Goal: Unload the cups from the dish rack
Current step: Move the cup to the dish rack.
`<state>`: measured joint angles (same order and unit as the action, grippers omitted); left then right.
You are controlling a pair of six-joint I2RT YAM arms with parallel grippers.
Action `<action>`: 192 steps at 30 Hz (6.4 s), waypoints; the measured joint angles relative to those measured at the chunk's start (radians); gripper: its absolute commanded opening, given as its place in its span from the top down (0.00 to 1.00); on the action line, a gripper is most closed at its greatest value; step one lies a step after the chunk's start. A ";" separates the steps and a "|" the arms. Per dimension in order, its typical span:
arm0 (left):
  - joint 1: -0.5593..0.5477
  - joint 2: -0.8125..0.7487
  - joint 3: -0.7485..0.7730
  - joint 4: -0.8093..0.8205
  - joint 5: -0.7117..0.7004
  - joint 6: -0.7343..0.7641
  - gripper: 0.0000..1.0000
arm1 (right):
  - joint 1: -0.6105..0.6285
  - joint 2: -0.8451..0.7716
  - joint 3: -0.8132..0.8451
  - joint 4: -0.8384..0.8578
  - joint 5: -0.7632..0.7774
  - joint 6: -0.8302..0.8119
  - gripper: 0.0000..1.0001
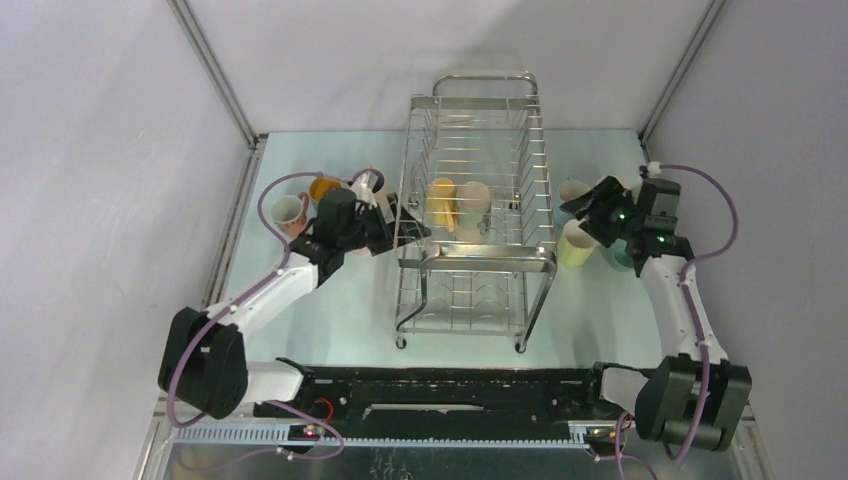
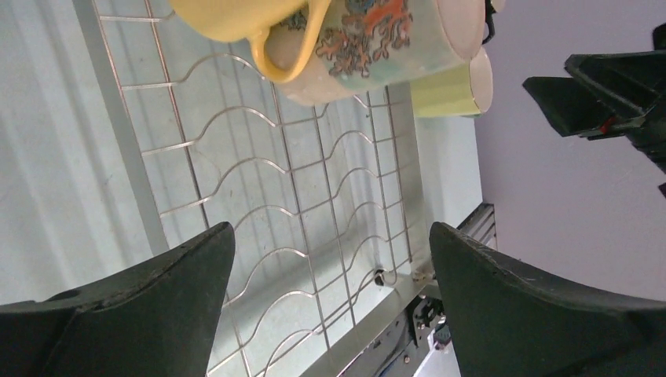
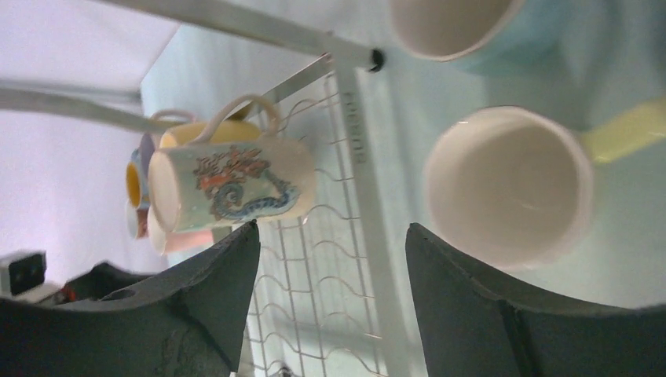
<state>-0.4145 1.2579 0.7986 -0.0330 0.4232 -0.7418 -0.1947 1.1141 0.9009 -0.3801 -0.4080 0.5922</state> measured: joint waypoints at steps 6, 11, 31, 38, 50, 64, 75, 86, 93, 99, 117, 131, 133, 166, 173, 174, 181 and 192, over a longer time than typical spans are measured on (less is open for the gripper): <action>0.002 0.120 0.100 0.030 -0.003 -0.019 0.00 | 0.111 0.149 -0.006 0.185 -0.092 0.067 0.41; 0.010 0.202 0.147 0.072 0.003 -0.045 0.00 | 0.173 0.284 0.002 0.319 -0.132 0.128 0.48; 0.014 0.239 0.146 0.140 0.055 -0.141 0.00 | 0.328 0.645 0.097 0.701 -0.096 0.288 0.59; 0.014 0.183 0.138 0.141 0.060 -0.141 0.00 | 0.355 0.732 0.136 0.772 -0.079 0.331 0.60; 0.014 0.174 0.112 0.128 0.061 -0.139 0.00 | 0.396 0.806 0.161 0.834 -0.109 0.346 0.62; 0.014 0.174 0.112 0.105 0.060 -0.113 0.00 | 0.438 0.808 0.160 0.809 -0.138 0.330 0.64; 0.014 0.174 0.112 0.076 0.060 -0.085 0.00 | 0.450 0.774 0.103 0.842 -0.115 0.335 0.64; -0.006 0.197 0.129 0.076 0.059 -0.051 0.00 | 0.455 0.774 0.100 0.849 -0.106 0.364 0.65; -0.032 0.259 0.137 0.128 0.060 -0.053 0.00 | 0.458 0.774 0.100 0.844 -0.095 0.369 0.65; -0.053 0.287 0.149 0.196 0.062 -0.062 0.00 | 0.458 0.774 0.100 0.838 -0.089 0.366 0.65; -0.075 0.395 0.231 0.387 0.078 -0.097 0.00 | 0.452 0.777 0.100 0.810 -0.080 0.347 0.69; -0.105 0.460 0.258 0.402 0.070 -0.109 0.00 | 0.456 0.776 0.092 0.699 -0.091 0.322 0.72; -0.119 0.470 0.271 0.406 0.074 -0.116 0.00 | 0.459 0.776 0.085 0.669 -0.103 0.315 0.72; -0.140 0.395 0.270 0.243 0.002 -0.068 0.00 | 0.472 0.692 0.055 0.597 -0.048 0.270 0.70; -0.142 0.395 0.270 0.196 -0.005 -0.037 0.00 | 0.464 0.692 0.055 0.579 -0.053 0.270 0.66; -0.142 0.395 0.270 0.189 -0.005 -0.033 0.00 | 0.460 0.691 0.055 0.576 -0.060 0.270 0.66; -0.160 0.382 0.273 0.141 -0.047 0.018 0.00 | 0.438 0.636 0.055 0.531 -0.094 0.265 0.65; -0.187 0.324 0.245 0.135 -0.143 0.081 0.00 | 0.445 0.558 0.040 0.494 -0.088 0.262 0.65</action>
<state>-0.6018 1.5818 1.0435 0.1024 0.2806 -0.6609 0.2504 1.6718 0.9413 0.1139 -0.4957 0.8547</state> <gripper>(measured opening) 0.998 0.356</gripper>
